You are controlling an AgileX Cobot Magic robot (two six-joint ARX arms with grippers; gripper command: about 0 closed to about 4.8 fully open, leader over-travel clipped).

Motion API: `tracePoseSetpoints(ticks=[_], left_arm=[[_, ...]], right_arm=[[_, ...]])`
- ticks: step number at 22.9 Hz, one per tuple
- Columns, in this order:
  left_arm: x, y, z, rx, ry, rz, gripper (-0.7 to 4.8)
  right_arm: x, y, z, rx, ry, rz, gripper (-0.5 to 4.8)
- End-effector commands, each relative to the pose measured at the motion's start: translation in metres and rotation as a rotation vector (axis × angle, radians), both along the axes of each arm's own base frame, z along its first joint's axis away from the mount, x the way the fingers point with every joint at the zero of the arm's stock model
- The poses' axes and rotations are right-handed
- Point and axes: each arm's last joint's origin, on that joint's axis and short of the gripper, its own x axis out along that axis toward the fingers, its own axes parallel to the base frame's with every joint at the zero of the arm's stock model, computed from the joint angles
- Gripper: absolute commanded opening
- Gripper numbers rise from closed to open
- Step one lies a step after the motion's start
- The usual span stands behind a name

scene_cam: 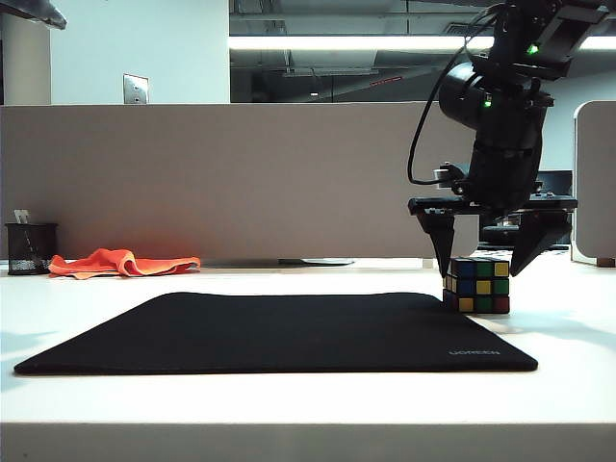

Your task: Pick up the cube on the right side of the mouse pad, then place it in the center of the mouse pad.

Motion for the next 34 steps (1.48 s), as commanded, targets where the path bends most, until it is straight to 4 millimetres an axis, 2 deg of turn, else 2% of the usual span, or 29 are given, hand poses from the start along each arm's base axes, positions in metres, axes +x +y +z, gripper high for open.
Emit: tracePoseSetpoints(ticks=[1, 2, 3, 5, 8, 9, 17, 22, 25, 27, 28, 31, 34], left_arm=[[0.000, 0.000, 0.003, -0.004, -0.013, -0.001, 3.14], [0.000, 0.000, 0.003, -0.004, -0.013, -0.001, 3.14], [-0.001, 0.000, 0.003, -0.004, -0.013, -0.001, 3.14], [-0.001, 0.000, 0.003, -0.004, -0.013, -0.001, 3.14], [-0.001, 0.000, 0.003, -0.004, -0.013, -0.001, 3.14], [-0.001, 0.000, 0.003, -0.004, -0.012, -0.001, 3.14], [-0.001, 0.000, 0.002, -0.002, -0.004, -0.001, 3.14], [-0.001, 0.000, 0.000, 0.001, 0.012, -0.002, 3.14], [-0.001, 0.000, 0.000, 0.001, 0.012, -0.002, 3.14], [-0.001, 0.000, 0.000, 0.001, 0.012, -0.002, 3.14], [-0.001, 0.000, 0.000, 0.001, 0.013, -0.002, 3.14], [-0.001, 0.000, 0.000, 0.001, 0.014, -0.002, 3.14], [-0.002, 0.000, 0.000, 0.002, 0.017, -0.002, 3.14]], right_arm=[[0.001, 0.001, 0.007, 0.011, -0.035, -0.001, 4.79], [0.001, 0.001, 0.008, 0.011, -0.035, -0.001, 4.79], [0.001, 0.001, 0.007, 0.012, -0.035, -0.001, 4.50], [0.001, 0.001, 0.007, 0.011, -0.033, -0.001, 4.31], [0.001, 0.001, 0.007, 0.011, -0.031, -0.002, 3.55], [0.001, 0.001, 0.007, 0.011, -0.030, -0.001, 3.44], [-0.001, 0.000, 0.013, 0.007, -0.044, -0.005, 3.36], [-0.012, -0.003, 0.057, 0.042, -0.152, 0.000, 3.34], [-0.023, 0.003, 0.088, 0.096, -0.203, 0.045, 3.33], [-0.038, 0.022, 0.121, 0.152, -0.262, 0.126, 3.32], [-0.041, 0.029, 0.127, 0.159, -0.275, 0.147, 3.32], [-0.052, 0.053, 0.138, 0.178, -0.296, 0.220, 3.32], [-0.063, 0.080, 0.140, 0.180, -0.311, 0.293, 3.32]])
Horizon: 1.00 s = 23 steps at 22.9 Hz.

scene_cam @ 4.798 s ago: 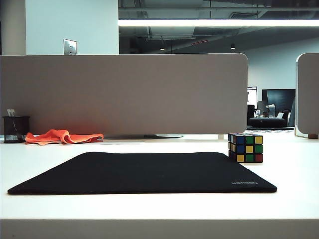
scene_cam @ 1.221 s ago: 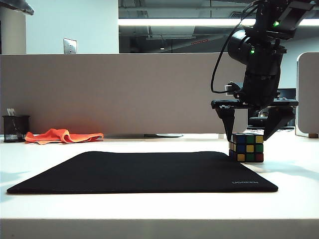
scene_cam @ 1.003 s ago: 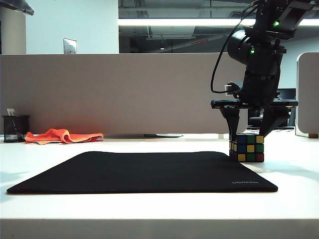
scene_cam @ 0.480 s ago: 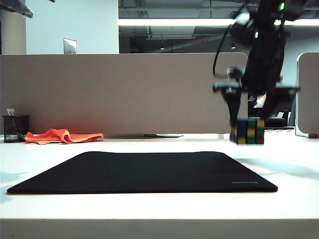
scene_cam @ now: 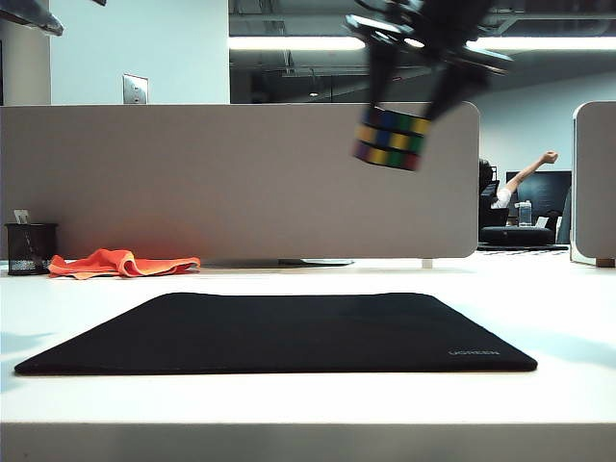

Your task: Pick up the cube on the right side of the mouse pad, then place it in the center of the mouse pad.

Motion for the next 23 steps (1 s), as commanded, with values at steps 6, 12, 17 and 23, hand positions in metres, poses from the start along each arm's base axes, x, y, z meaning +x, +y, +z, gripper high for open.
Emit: tracePoseSetpoints(ticks=[6, 12, 17, 23], left_arm=[[-0.001, 0.000, 0.002, -0.001, -0.006, -0.002, 3.14], [-0.001, 0.000, 0.002, -0.001, -0.005, -0.002, 3.14], [-0.001, 0.000, 0.002, -0.001, -0.005, -0.001, 3.14], [-0.001, 0.000, 0.001, 0.001, 0.001, -0.001, 3.14]], right_arm=[[-0.009, 0.058, -0.026, -0.110, -0.005, 0.110, 3.31], [0.008, 0.077, -0.076, -0.177, 0.106, 0.132, 3.12], [0.016, 0.083, -0.106, -0.210, 0.181, 0.130, 3.13], [0.016, 0.085, -0.115, -0.185, 0.221, 0.164, 3.92]])
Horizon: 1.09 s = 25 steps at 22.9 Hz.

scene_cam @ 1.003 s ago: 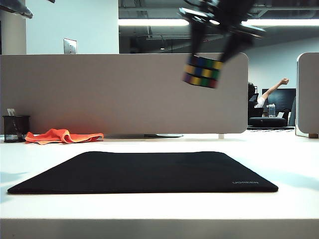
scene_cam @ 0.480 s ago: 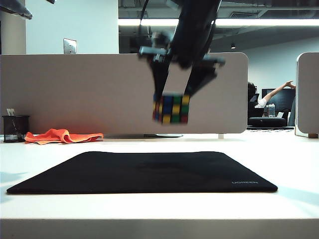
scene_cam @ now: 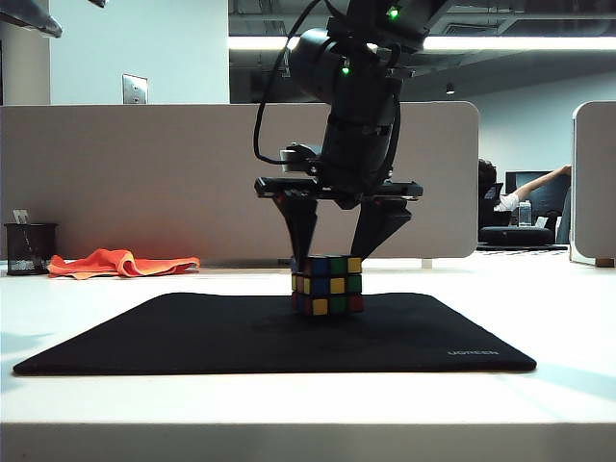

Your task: Pick up the cube on the right side of the mouse pad, then place it in the center of the mouse pad.

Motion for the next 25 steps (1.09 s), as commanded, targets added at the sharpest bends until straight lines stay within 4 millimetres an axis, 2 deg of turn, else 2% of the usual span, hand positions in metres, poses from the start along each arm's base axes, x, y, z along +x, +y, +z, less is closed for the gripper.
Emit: tracePoseSetpoints(ticks=[1, 5, 7, 8, 9, 10, 12, 14, 17, 20, 21, 25], left_arm=[[-0.001, 0.000, 0.002, -0.001, -0.008, -0.001, 3.14], [-0.001, 0.000, 0.002, -0.001, -0.006, -0.001, 3.14], [-0.001, 0.000, 0.002, 0.000, -0.007, -0.002, 3.13], [-0.001, 0.000, 0.002, 0.001, -0.008, -0.002, 3.04], [-0.001, 0.000, 0.002, 0.002, -0.004, -0.002, 2.87], [-0.002, 0.000, 0.001, 0.004, 0.003, -0.002, 2.54], [-0.004, 0.002, -0.001, 0.028, 0.031, 0.036, 0.35], [-0.009, 0.004, 0.000, 0.047, 0.024, 0.076, -0.06], [-0.019, 0.008, 0.006, 0.070, -0.033, 0.115, -0.06], [-0.029, 0.010, 0.012, 0.070, -0.078, 0.133, -0.06], [-0.034, 0.011, 0.014, 0.064, -0.096, 0.134, -0.06], [-0.045, 0.014, 0.012, 0.060, -0.107, 0.134, -0.06]], right_arm=[[0.001, 0.002, 0.010, 0.040, -0.026, 0.007, 3.92], [0.000, 0.000, 0.016, 0.046, -0.045, 0.003, 3.91], [-0.006, -0.010, 0.046, 0.049, -0.128, -0.026, 3.90], [-0.010, -0.018, 0.064, 0.076, -0.169, -0.038, 3.73], [-0.017, -0.028, 0.087, 0.095, -0.227, -0.062, 3.08], [-0.021, -0.033, 0.096, 0.100, -0.251, -0.072, 2.72], [-0.043, -0.059, 0.138, 0.116, -0.339, -0.119, 1.13], [-0.061, -0.076, 0.162, 0.119, -0.391, -0.120, 0.41], [-0.089, -0.099, 0.184, 0.136, -0.481, -0.138, 0.39], [-0.113, -0.114, 0.193, 0.144, -0.550, -0.142, 0.38], [-0.128, -0.123, 0.196, 0.154, -0.585, -0.155, 0.24], [-0.160, -0.141, 0.191, 0.179, -0.633, -0.155, 0.20]])
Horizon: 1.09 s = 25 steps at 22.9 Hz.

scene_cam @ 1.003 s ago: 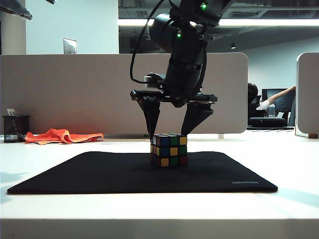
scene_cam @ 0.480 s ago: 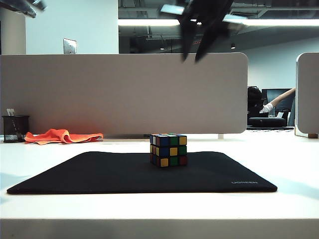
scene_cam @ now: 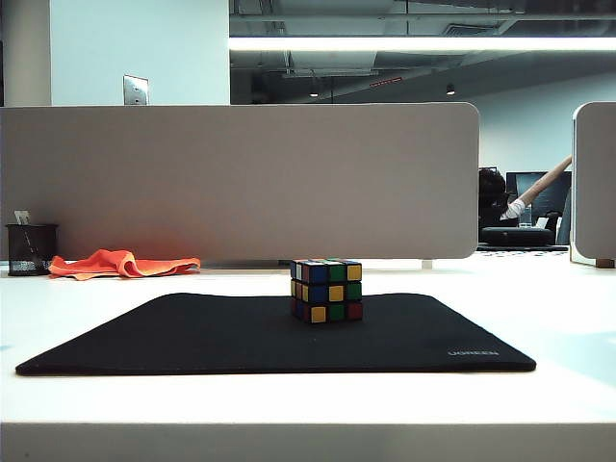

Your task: Pick up the cube on the right side of the mouse pad, then place it in the center of the mouse pad.

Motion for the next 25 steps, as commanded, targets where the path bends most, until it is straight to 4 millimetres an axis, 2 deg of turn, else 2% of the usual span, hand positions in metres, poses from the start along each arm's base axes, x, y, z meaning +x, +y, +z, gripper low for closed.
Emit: tracePoseSetpoints(ticks=[1, 2, 4, 7, 12, 14, 15, 16, 20, 25], left_arm=[[-0.010, 0.002, -0.003, -0.001, -0.006, -0.001, -0.06], [-0.014, 0.003, -0.006, 0.000, 0.002, -0.003, -0.06], [-0.034, 0.007, -0.016, -0.002, -0.012, -0.003, -0.06], [-0.053, 0.011, -0.028, -0.012, -0.053, -0.002, -0.06], [-0.077, 0.016, -0.041, -0.056, -0.123, 0.008, -0.05], [-0.083, 0.018, -0.051, -0.054, -0.115, 0.014, -0.05], [-0.083, 0.018, -0.054, -0.061, -0.102, 0.017, -0.05], [-0.081, 0.017, -0.060, -0.089, -0.073, 0.028, -0.05], [-0.063, 0.015, -0.083, -0.118, -0.088, 0.073, -0.05], [-0.050, 0.012, -0.097, -0.144, -0.189, 0.071, -0.05]], right_arm=[[-0.025, -0.014, -0.007, -0.002, -0.044, 0.001, 0.20], [-0.033, -0.019, -0.011, -0.005, -0.050, 0.001, 0.19], [-0.068, -0.039, -0.028, -0.001, -0.079, -0.022, -0.01], [-0.097, -0.057, -0.044, 0.018, -0.127, -0.044, -0.01], [-0.133, -0.079, -0.069, 0.048, -0.207, -0.092, -0.01], [-0.148, -0.087, -0.089, 0.062, -0.235, -0.103, 0.00], [-0.152, -0.089, -0.099, 0.065, -0.228, -0.085, 0.08], [-0.159, -0.092, -0.112, 0.075, -0.227, -0.055, 0.51], [-0.165, -0.095, -0.148, 0.127, -0.277, -0.042, 0.54], [-0.156, -0.090, -0.165, 0.170, -0.350, -0.047, 0.53]])
